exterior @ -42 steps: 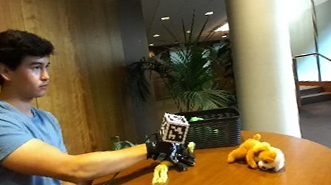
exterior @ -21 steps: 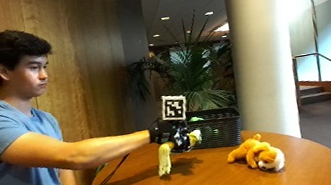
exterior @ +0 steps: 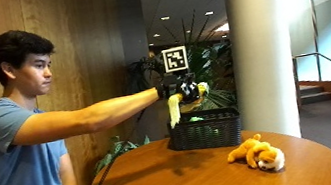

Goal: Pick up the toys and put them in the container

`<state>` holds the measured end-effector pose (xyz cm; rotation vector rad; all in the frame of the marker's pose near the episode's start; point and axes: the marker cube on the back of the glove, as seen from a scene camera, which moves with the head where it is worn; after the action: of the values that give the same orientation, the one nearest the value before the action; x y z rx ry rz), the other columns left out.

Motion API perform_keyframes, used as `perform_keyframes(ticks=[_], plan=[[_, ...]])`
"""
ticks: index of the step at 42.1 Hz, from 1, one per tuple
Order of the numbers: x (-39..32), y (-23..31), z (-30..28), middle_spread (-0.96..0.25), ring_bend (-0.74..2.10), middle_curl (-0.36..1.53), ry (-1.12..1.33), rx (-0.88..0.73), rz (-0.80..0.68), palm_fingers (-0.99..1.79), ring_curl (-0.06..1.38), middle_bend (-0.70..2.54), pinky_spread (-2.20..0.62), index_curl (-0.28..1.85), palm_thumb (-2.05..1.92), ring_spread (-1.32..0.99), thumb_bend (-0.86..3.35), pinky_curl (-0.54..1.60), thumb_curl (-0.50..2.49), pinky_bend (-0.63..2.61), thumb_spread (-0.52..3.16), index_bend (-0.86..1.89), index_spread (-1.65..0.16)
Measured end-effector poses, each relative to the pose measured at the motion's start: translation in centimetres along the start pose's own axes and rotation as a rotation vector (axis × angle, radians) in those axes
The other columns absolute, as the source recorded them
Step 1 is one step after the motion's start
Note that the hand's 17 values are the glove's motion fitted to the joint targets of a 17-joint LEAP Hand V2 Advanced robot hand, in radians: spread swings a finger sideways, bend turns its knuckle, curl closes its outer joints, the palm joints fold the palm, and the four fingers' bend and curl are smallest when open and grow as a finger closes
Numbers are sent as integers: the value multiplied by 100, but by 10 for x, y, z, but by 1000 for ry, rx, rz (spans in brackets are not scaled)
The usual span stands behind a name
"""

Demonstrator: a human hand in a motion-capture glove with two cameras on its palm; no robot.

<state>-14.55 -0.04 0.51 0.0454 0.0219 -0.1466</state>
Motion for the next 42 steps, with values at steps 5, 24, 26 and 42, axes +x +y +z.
perform_keyframes(ticks=[5, 24, 26, 42], plan=[[-14, -14, -30, -32, 158, 67, 22, 35, 46, 93, 56, 91, -43, -1, 72, -31, 68, 38, 42, 131, 161, 12, -33], [-174, -85, -87, -40, 160, 74, -178, 107, 205, 89, 54, 86, -43, -2, 69, -31, 77, 41, 41, 132, 160, 7, -33], [-184, -84, -85, -40, 160, 75, -136, 120, 45, 89, 54, 86, -44, -2, 68, -32, 78, 41, 41, 132, 159, 8, -33], [-202, -81, -34, -44, 162, 81, -198, 67, -205, 77, 53, 86, -44, -3, 61, -32, 79, 44, 39, 137, 158, 1, -33]])
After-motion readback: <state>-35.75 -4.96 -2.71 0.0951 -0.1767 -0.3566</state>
